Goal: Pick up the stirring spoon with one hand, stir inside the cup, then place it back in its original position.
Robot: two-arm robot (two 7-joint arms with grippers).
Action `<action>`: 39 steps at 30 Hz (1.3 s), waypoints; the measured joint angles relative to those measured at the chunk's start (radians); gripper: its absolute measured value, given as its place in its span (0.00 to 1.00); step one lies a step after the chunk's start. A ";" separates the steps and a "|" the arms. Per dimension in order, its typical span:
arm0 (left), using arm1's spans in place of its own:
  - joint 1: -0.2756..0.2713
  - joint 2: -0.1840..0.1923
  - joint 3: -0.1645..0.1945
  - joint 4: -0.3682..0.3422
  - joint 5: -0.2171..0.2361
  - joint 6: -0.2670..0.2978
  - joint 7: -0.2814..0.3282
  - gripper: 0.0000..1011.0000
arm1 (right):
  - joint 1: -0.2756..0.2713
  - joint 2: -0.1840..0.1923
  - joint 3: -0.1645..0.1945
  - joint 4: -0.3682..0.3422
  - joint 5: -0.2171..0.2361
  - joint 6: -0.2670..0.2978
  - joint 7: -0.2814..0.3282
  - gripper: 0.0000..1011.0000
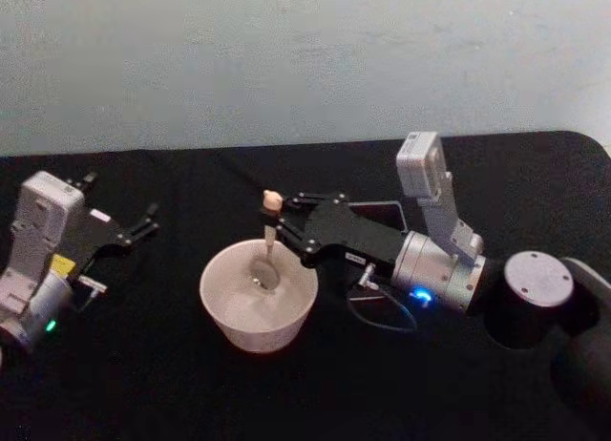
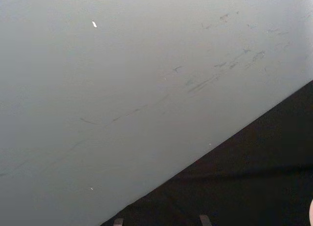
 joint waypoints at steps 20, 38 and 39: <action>0.000 0.000 0.000 0.000 0.000 0.000 0.000 0.99 | -0.036 0.048 0.038 -0.097 0.019 0.000 0.019 0.20; 0.000 0.000 0.000 0.000 0.000 0.000 0.000 0.99 | -0.048 0.148 0.127 -0.262 0.103 0.001 0.024 0.20; 0.000 0.000 0.000 0.000 0.000 0.000 0.000 0.99 | -0.049 0.152 0.132 -0.266 0.106 -0.001 0.023 0.20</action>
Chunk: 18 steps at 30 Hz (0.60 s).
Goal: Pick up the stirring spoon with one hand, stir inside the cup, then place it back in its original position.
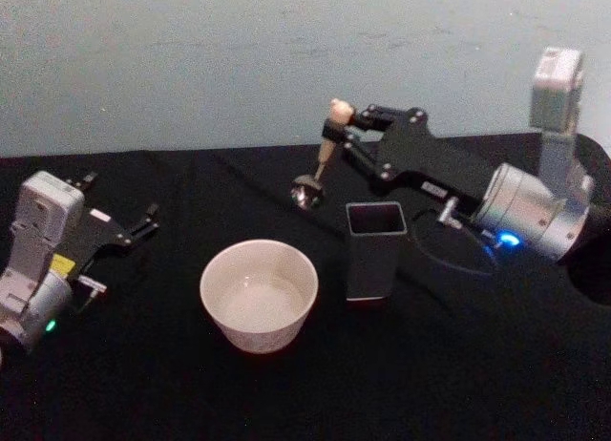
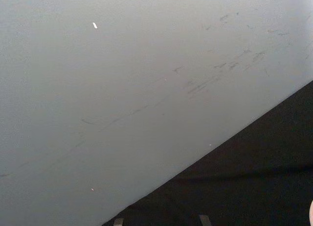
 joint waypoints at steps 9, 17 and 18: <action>0.000 0.000 0.000 0.000 0.000 0.000 0.000 0.99 | -0.028 0.060 0.052 -0.044 0.014 -0.017 -0.020 0.20; 0.000 0.000 0.000 0.000 0.000 0.000 0.000 0.99 | -0.079 0.106 0.094 -0.088 0.032 -0.016 -0.030 0.20; 0.000 0.000 0.000 0.000 0.000 0.000 0.000 0.99 | -0.084 0.110 0.098 -0.092 0.033 -0.015 -0.032 0.20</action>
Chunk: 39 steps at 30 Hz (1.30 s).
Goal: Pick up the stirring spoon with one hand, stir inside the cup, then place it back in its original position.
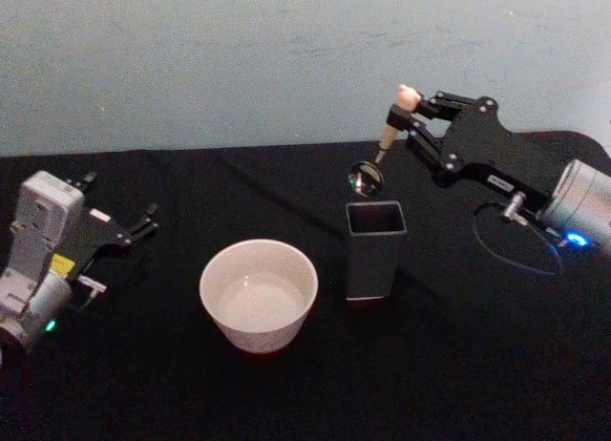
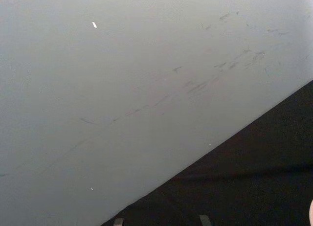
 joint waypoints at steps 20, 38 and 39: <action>0.000 0.000 0.000 0.000 0.000 0.000 0.000 0.99 | -0.031 0.015 -0.001 0.024 -0.020 0.030 -0.016 0.20; 0.000 0.000 0.000 0.000 0.000 0.000 0.000 0.99 | -0.011 -0.006 -0.030 0.072 -0.026 0.064 -0.003 0.20; 0.000 0.000 0.000 0.000 0.000 0.000 0.000 0.99 | -0.011 -0.008 -0.033 0.076 -0.026 0.067 -0.004 0.20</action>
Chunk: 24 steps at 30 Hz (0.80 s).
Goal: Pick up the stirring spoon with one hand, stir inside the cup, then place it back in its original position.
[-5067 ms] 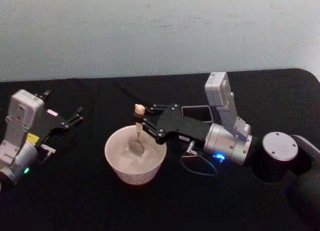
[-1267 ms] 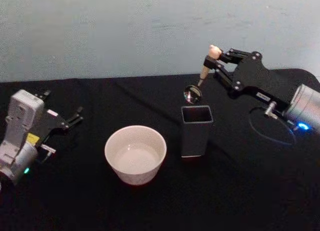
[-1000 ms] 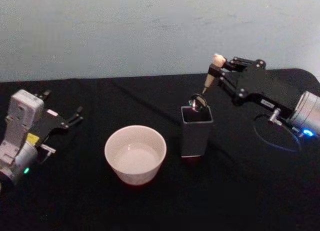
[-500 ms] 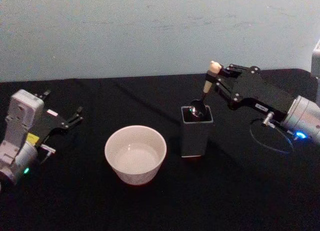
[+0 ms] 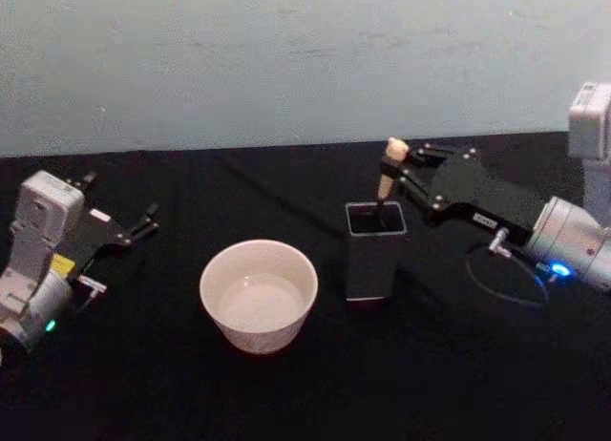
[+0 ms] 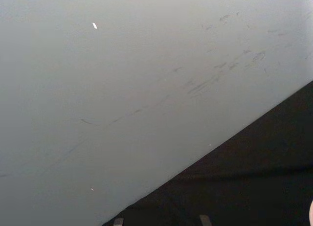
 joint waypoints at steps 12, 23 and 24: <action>0.000 0.000 0.000 0.000 0.000 0.000 0.000 0.99 | 0.013 -0.053 -0.036 0.089 -0.026 0.042 -0.040 0.20; 0.000 0.000 0.000 0.000 0.000 0.000 0.000 0.99 | 0.007 -0.065 -0.052 0.108 -0.019 0.083 -0.045 0.20; 0.000 0.000 0.000 0.000 0.000 0.000 0.000 0.99 | 0.006 -0.066 -0.053 0.109 -0.019 0.085 -0.046 0.20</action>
